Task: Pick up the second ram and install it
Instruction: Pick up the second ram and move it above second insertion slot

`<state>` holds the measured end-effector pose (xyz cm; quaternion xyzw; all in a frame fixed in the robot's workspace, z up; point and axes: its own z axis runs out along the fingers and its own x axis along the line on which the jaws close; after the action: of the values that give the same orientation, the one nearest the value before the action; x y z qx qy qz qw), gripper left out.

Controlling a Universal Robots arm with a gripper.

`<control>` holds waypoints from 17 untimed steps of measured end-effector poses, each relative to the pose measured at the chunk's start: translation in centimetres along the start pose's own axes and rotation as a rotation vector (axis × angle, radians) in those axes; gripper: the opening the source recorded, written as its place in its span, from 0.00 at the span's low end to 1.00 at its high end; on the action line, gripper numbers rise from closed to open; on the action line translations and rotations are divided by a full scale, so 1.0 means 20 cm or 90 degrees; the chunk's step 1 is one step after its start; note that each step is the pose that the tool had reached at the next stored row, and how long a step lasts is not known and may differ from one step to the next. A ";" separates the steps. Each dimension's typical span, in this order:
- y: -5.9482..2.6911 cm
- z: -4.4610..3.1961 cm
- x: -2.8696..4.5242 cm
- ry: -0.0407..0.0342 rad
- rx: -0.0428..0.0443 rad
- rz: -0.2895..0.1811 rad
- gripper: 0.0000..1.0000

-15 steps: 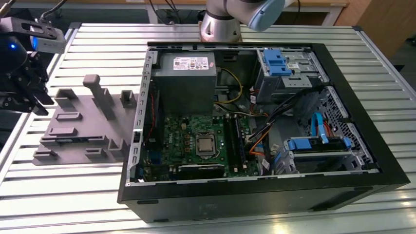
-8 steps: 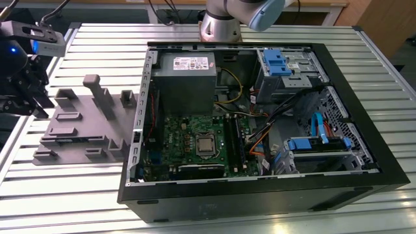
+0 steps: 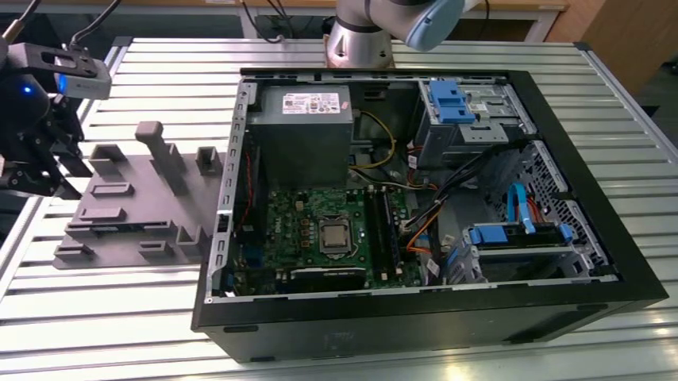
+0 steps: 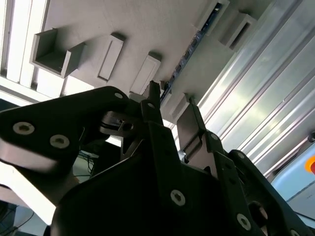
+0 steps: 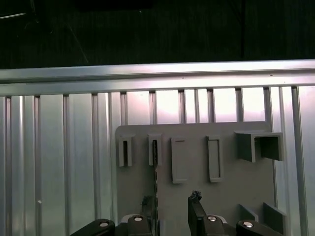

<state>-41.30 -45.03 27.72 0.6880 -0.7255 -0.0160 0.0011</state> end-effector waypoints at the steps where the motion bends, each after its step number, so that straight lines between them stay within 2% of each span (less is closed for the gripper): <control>1: -0.002 0.005 0.000 0.0000 0.0000 0.000 0.42; 17: -0.010 0.085 0.002 -0.0001 0.0001 0.000 0.42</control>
<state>-41.15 -45.04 26.02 0.6880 -0.7256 -0.0160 0.0010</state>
